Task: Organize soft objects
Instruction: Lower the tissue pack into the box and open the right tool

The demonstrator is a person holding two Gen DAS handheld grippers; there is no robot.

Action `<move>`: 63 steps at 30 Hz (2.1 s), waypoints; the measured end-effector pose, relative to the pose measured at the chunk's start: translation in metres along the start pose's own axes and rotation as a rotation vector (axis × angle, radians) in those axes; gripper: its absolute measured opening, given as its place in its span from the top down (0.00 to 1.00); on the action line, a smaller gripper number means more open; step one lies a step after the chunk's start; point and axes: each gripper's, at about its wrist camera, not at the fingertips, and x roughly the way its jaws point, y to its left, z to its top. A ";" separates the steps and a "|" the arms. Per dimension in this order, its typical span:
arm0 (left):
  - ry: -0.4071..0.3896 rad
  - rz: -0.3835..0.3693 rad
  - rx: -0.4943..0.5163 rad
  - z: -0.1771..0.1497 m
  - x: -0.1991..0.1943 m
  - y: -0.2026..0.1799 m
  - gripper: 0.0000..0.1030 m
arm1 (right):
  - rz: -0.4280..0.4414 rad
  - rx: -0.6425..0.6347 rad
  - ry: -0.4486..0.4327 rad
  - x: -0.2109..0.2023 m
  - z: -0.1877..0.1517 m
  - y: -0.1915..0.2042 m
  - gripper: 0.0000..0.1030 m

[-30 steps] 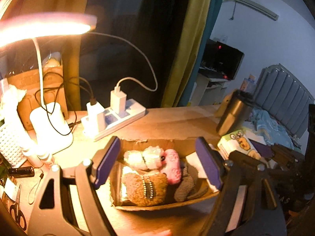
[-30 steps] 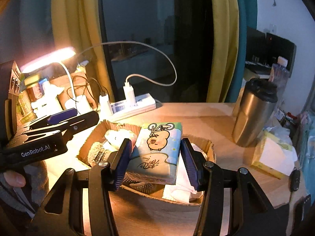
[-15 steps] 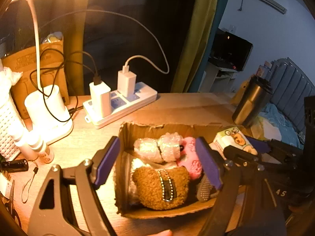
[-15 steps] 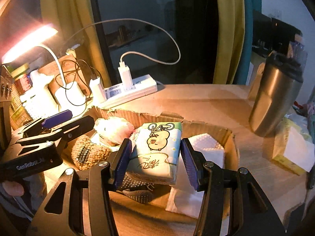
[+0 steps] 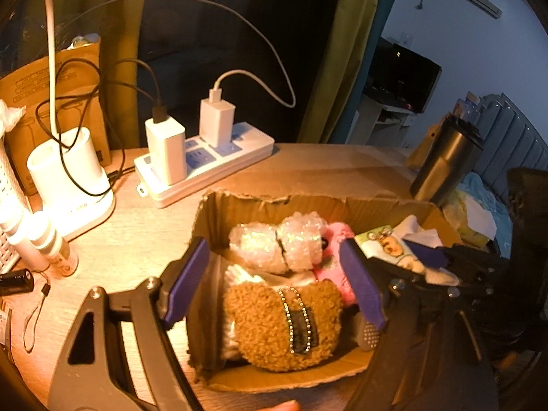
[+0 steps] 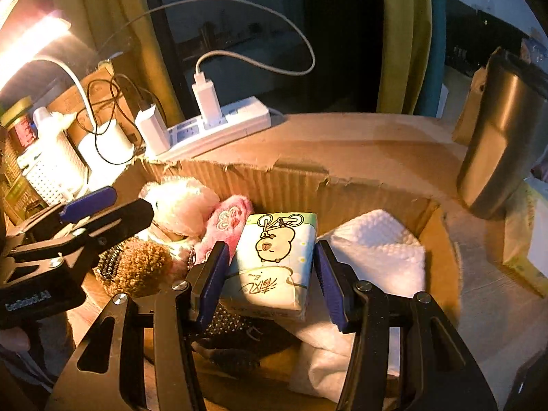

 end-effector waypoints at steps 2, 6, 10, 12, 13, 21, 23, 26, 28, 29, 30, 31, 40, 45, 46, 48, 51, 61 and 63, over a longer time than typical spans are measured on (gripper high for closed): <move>0.000 -0.001 0.000 0.000 0.000 0.000 0.23 | 0.006 0.005 0.009 0.004 -0.001 0.000 0.47; -0.002 -0.001 0.001 0.000 0.000 0.001 0.23 | 0.015 0.022 0.009 0.005 -0.001 -0.002 0.46; -0.001 -0.002 0.001 -0.001 0.000 0.000 0.23 | 0.007 0.022 -0.001 -0.001 0.000 -0.003 0.45; -0.001 -0.003 0.000 -0.001 0.000 0.000 0.23 | 0.006 0.023 -0.013 -0.006 0.001 -0.003 0.39; -0.001 -0.003 0.000 -0.001 0.000 0.000 0.23 | 0.007 0.024 -0.018 -0.008 0.001 -0.004 0.38; -0.016 -0.011 0.003 0.001 -0.010 -0.002 0.23 | -0.021 0.030 -0.026 -0.019 -0.002 -0.006 0.38; -0.027 -0.011 0.007 0.001 -0.015 -0.004 0.23 | -0.026 0.029 -0.033 -0.024 -0.002 -0.005 0.38; -0.036 -0.014 0.008 0.001 -0.022 -0.005 0.23 | -0.033 0.026 -0.045 -0.033 -0.004 -0.003 0.38; -0.040 -0.016 0.009 -0.001 -0.027 -0.007 0.23 | -0.037 0.025 -0.053 -0.040 -0.004 -0.002 0.38; -0.043 -0.018 0.010 -0.002 -0.030 -0.008 0.23 | -0.038 0.024 -0.056 -0.043 -0.005 -0.001 0.37; -0.045 -0.019 0.012 -0.003 -0.033 -0.009 0.23 | -0.039 0.022 -0.059 -0.045 -0.006 0.000 0.38; -0.049 -0.020 0.013 -0.004 -0.036 -0.010 0.23 | -0.040 0.021 -0.064 -0.049 -0.007 0.002 0.38; -0.088 -0.034 0.025 -0.010 -0.068 -0.019 0.23 | -0.052 0.010 -0.102 -0.082 -0.017 0.011 0.37; -0.104 -0.040 0.035 -0.014 -0.083 -0.023 0.23 | -0.060 0.009 -0.121 -0.096 -0.022 0.014 0.37; -0.106 -0.041 0.036 -0.015 -0.085 -0.024 0.23 | -0.062 0.008 -0.124 -0.100 -0.024 0.015 0.37; -0.109 -0.044 0.037 -0.017 -0.090 -0.026 0.23 | -0.066 0.007 -0.129 -0.104 -0.026 0.018 0.37; -0.118 -0.045 0.040 -0.019 -0.097 -0.028 0.23 | -0.070 0.005 -0.137 -0.111 -0.029 0.020 0.37; -0.147 -0.053 0.052 -0.024 -0.123 -0.036 0.23 | -0.079 -0.003 -0.171 -0.137 -0.037 0.026 0.37; -0.155 -0.054 0.055 -0.024 -0.128 -0.038 0.23 | -0.080 -0.006 -0.178 -0.143 -0.039 0.028 0.37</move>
